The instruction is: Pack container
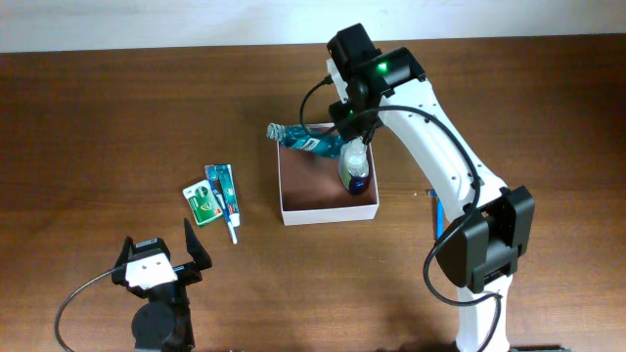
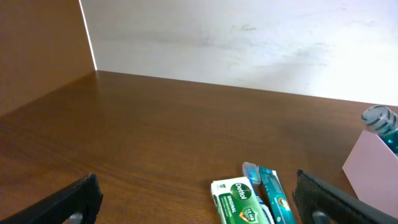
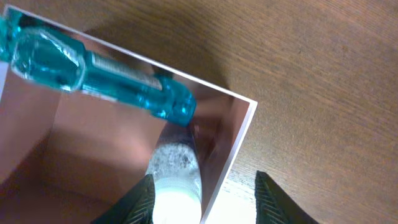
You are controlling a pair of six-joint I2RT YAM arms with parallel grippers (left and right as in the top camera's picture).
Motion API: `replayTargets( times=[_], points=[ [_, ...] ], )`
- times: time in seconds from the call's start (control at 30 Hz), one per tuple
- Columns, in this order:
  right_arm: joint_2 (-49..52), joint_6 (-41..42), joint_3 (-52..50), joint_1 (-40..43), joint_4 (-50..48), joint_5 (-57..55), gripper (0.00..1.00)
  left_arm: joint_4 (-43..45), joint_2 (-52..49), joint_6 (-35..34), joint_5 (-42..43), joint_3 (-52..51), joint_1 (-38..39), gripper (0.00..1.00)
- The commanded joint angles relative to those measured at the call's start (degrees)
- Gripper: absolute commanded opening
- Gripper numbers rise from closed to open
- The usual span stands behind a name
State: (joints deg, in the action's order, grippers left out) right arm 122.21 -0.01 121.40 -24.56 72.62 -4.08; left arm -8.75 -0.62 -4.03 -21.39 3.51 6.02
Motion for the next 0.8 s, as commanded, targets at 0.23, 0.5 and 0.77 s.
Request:
replayTargets(
  times=[0.23, 0.5, 0.77],
  points=[
    [-0.6, -3.2, 1.6, -0.3, 0.0, -0.7, 0.47, 0.2, 0.3, 1.1, 0.2, -0.7, -0.3, 0.99],
    [-0.9, -10.5, 7.8, -0.3, -0.6, 1.2, 0.6, 0.2, 0.3, 1.1, 0.2, -0.7, -0.3, 0.99],
    [-0.7, -23.8, 9.7, -1.0, -4.5, 23.3, 0.61, 0.2, 0.3, 1.1, 0.2, -0.7, -0.3, 0.99]
  ],
)
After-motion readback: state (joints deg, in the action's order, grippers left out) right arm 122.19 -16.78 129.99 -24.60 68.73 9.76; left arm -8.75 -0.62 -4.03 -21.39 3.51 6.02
